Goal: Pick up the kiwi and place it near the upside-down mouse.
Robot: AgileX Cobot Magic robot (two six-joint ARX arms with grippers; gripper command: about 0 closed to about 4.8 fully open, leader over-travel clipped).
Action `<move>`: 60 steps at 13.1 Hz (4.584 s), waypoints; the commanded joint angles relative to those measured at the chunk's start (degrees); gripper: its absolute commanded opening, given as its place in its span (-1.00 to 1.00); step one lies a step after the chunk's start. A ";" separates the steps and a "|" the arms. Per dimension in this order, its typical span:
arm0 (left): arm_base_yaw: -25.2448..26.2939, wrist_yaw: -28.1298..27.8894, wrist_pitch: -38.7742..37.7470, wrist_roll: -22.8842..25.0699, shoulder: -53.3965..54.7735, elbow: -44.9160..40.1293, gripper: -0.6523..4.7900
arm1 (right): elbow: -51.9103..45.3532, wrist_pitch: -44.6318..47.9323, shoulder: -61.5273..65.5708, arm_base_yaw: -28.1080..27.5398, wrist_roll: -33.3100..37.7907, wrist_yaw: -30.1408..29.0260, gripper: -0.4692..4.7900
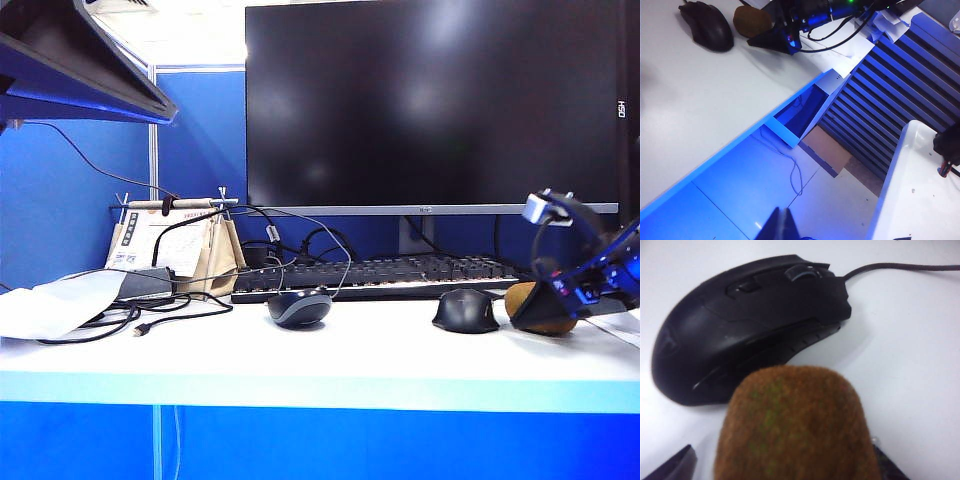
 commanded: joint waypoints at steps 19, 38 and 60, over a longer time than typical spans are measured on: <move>-0.02 -0.96 0.46 1.84 -0.13 0.17 -0.76 | 3.63 1.27 -14.73 11.34 11.15 -1.60 0.05; -0.02 -0.72 0.50 1.84 -0.15 0.17 -0.76 | 13.75 7.54 10.82 35.21 19.17 6.34 0.05; -0.02 -0.66 0.04 3.58 -0.15 0.17 -0.76 | 13.75 0.92 4.26 35.21 19.12 12.55 1.00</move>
